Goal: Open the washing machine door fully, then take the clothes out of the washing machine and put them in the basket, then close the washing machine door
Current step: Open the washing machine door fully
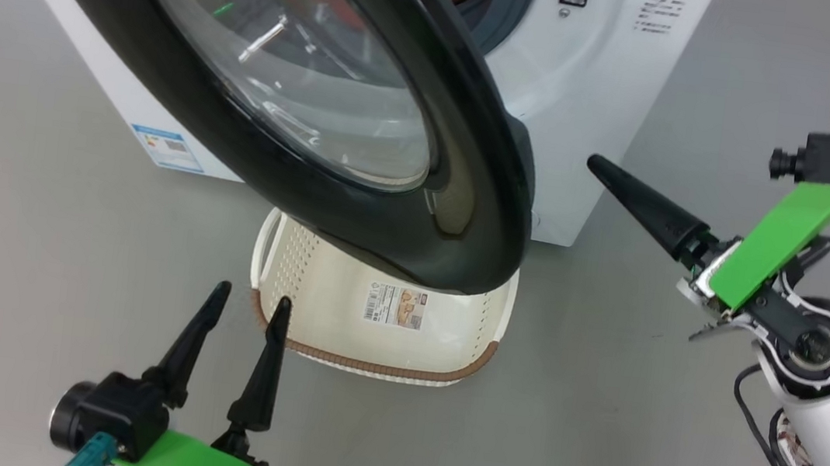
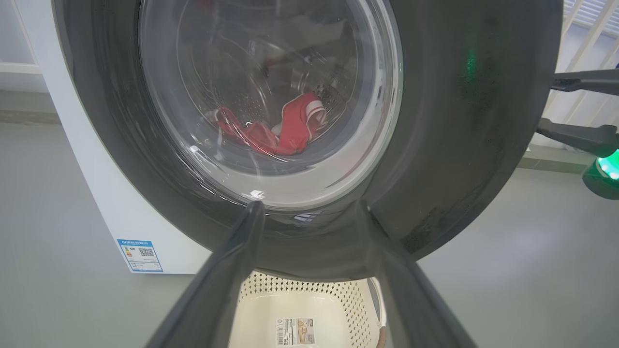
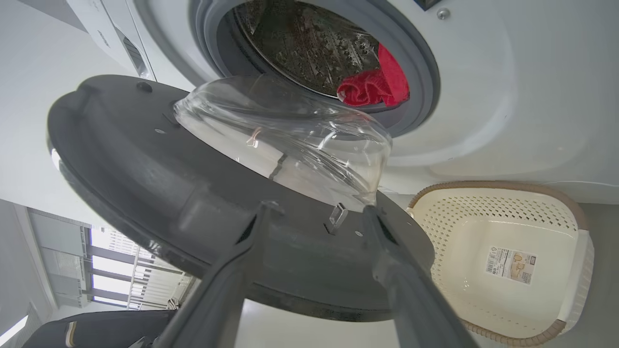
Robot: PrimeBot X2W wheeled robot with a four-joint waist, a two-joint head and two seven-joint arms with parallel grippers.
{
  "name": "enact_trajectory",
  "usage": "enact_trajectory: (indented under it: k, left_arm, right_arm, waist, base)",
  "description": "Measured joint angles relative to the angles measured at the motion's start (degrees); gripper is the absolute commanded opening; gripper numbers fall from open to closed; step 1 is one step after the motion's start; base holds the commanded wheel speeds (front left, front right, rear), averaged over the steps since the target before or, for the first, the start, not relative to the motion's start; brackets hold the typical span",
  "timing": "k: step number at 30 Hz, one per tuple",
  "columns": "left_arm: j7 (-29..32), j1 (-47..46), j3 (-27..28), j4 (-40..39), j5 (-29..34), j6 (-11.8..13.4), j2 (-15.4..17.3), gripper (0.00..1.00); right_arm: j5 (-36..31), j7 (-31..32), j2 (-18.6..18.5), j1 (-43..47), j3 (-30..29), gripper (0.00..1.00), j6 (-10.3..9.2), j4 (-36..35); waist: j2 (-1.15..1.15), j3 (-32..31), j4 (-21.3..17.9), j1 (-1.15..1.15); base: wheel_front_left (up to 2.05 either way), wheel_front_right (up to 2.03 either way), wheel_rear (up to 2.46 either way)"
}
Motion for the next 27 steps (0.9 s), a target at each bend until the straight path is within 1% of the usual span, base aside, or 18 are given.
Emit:
enact_trajectory:
  k: [8, 13, 16, 22, 27]
  left_arm:
    - [0.0, 1.4, 2.0, 0.1, 0.1, -0.5, 0.0, 1.00]
    - [0.0, 2.5, 3.3, 0.2, 0.2, -0.6, 0.0, 1.00]
    - [0.0, 2.9, 3.8, 0.2, 0.5, -0.6, 0.0, 1.00]
    - [0.0, 3.0, 5.2, 0.5, 0.5, -0.6, 0.0, 1.00]
    - [0.0, 3.2, 5.5, 0.8, 0.5, -0.6, 0.0, 1.00]
  right_arm:
    - [0.0, -3.5, -0.1, 7.0, -1.7, 1.00, 0.00, -0.3]
    - [0.0, -5.5, -0.4, 12.3, -1.8, 1.00, 0.00, -0.5]
    - [-1.1, -7.7, -0.9, 14.5, -1.8, 1.00, -0.01, -0.6]
    - [-4.9, -14.9, -2.1, 17.6, -1.4, 1.00, 0.00, -0.5]
    - [-9.3, -22.5, -4.2, 19.3, 1.9, 1.00, 0.00, 0.4]
  waist:
    - [0.00, -1.5, -1.9, 0.00]
    - [0.00, -2.1, -3.1, 0.00]
    - [0.00, -2.3, -3.9, 0.00]
    - [0.00, -2.9, -5.5, 0.00]
    - [0.00, -3.4, -6.4, 0.00]
  base:
    - [0.00, 0.00, 0.00]
    - [0.00, 0.00, 0.00]
    - [0.00, 0.00, 0.00]
    - [0.00, 0.00, 0.00]
    - [0.00, 0.00, 0.00]
